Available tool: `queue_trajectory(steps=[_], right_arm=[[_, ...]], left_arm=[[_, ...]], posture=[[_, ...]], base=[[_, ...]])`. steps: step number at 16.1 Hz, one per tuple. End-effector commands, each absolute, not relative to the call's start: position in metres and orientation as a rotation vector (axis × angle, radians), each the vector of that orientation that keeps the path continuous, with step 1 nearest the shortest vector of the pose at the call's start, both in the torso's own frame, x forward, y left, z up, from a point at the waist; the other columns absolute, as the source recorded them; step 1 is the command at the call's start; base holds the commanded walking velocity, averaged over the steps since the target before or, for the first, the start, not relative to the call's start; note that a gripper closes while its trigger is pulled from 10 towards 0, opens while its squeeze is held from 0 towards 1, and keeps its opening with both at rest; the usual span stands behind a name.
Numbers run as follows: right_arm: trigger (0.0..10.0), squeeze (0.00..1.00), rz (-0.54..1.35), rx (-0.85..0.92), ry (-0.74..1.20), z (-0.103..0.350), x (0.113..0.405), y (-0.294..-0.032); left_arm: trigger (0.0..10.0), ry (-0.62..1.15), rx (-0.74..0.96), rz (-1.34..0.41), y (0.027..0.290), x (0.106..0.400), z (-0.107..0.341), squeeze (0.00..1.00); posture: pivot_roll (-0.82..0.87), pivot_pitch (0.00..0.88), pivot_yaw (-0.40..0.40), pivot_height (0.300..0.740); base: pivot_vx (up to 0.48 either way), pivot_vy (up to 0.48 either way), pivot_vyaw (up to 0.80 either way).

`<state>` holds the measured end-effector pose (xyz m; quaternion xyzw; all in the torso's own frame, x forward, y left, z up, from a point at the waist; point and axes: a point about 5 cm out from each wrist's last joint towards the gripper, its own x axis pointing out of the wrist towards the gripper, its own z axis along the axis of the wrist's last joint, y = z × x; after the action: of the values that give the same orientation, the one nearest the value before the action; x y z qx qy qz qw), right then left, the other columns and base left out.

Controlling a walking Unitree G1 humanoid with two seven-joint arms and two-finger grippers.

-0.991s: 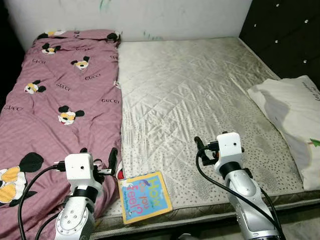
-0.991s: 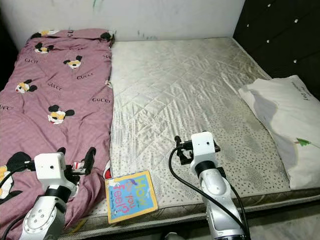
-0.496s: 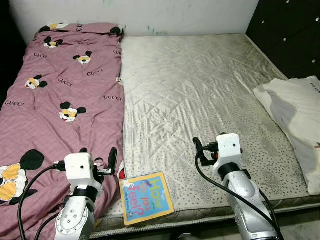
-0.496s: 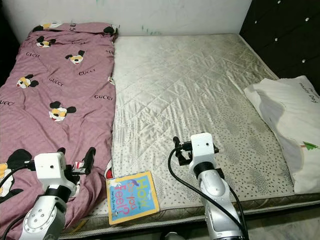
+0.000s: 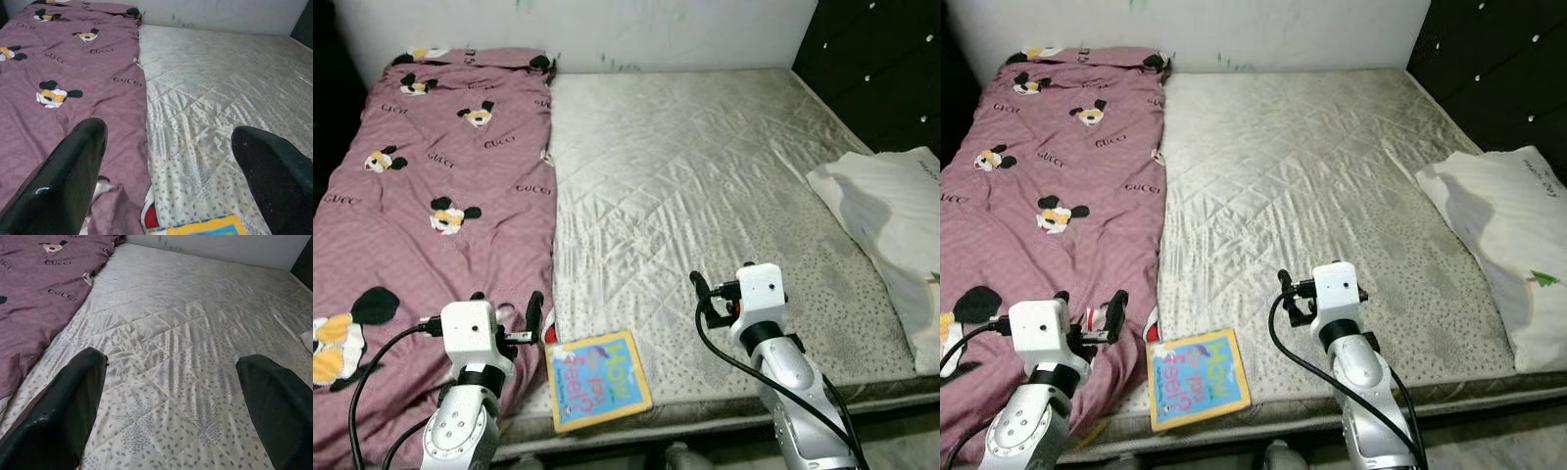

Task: Clean up the room

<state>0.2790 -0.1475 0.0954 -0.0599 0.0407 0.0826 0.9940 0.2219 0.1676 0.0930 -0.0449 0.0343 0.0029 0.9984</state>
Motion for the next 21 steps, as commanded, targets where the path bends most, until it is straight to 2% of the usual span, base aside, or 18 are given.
queue_trajectory(steps=[1, 9, 11, 13, 21], right_arm=[[10.0, 0.00, 0.177, -0.113, 0.070, 0.0974, 0.2779, -0.1466], [10.0, 0.00, 0.202, -0.118, 0.068, 0.0970, 0.2792, -0.1431], [10.0, 0.00, 0.203, -0.117, 0.072, 0.0962, 0.2785, -0.1430], [10.0, 0.00, 0.208, -0.115, 0.073, 0.0962, 0.2782, -0.1427], [10.0, 0.00, 0.209, -0.115, 0.075, 0.0953, 0.2788, -0.1421]], left_arm=[[10.0, 0.083, -0.086, 0.023, 0.1700, 0.2198, 0.0914, 0.00], [10.0, 0.080, -0.082, 0.042, 0.1715, 0.2210, 0.0913, 0.00], [10.0, 0.080, -0.083, 0.044, 0.1716, 0.2209, 0.0911, 0.00], [10.0, 0.084, -0.091, 0.052, 0.1721, 0.2211, 0.0906, 0.00], [10.0, 0.084, -0.094, 0.055, 0.1739, 0.2225, 0.0910, 0.00]], posture=[[0.02, 0.131, -0.029, 0.639], [0.02, 0.123, -0.034, 0.635], [0.02, 0.123, -0.034, 0.620], [0.02, 0.131, -0.036, 0.586], [0.02, 0.134, -0.033, 0.577]], base=[[0.000, 0.000, 0.00], [0.000, 0.000, 0.00], [0.000, 0.000, 0.00], [0.000, 0.000, 0.00], [0.000, 0.000, 0.00]])
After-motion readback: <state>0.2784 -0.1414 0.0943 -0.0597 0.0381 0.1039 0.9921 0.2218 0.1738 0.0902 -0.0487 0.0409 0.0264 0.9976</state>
